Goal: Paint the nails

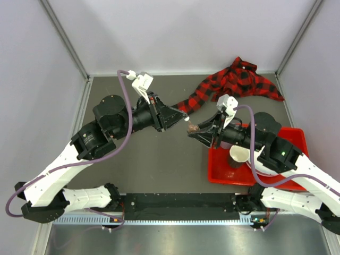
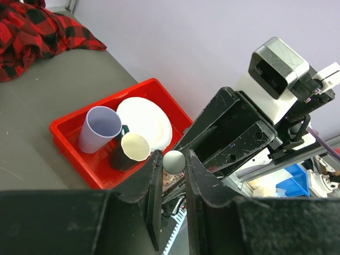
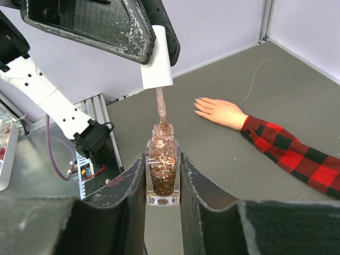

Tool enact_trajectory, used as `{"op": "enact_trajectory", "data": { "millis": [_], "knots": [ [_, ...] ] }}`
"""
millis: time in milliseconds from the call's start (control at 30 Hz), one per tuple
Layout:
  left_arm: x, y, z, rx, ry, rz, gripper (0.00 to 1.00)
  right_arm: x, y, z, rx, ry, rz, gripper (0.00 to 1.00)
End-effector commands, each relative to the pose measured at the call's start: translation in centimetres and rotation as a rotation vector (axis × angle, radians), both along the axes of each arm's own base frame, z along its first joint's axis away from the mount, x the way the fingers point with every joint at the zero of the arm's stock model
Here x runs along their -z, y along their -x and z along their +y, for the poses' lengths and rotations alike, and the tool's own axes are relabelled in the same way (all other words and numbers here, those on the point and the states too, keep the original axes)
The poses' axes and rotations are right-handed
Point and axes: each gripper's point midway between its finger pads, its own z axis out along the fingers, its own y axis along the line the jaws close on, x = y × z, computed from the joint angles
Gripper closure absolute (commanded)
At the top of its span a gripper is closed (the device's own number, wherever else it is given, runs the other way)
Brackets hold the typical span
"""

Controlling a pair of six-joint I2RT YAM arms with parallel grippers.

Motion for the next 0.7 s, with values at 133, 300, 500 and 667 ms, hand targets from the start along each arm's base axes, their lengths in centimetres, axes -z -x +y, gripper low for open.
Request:
{"op": "enact_trajectory", "data": {
  "millis": [133, 300, 500, 667],
  "knots": [
    [-3.0, 0.2, 1.6, -0.043, 0.056, -0.071, 1.0, -0.6, -0.1, -0.3, 0.002, -0.023, -0.026, 1.0],
    [-3.2, 0.1, 2.0, -0.06, 0.054, -0.08, 1.0, -0.5, 0.0, -0.4, 0.003, -0.023, -0.026, 1.0],
    [-3.1, 0.0, 2.1, -0.066, 0.044, -0.079, 1.0, -0.6, -0.1, -0.6, 0.014, -0.027, -0.031, 1.0],
    [-3.2, -0.5, 3.5, -0.134, 0.028, -0.091, 1.0, -0.4, -0.3, -1.0, 0.04, -0.03, -0.032, 1.0]
  ]
}}
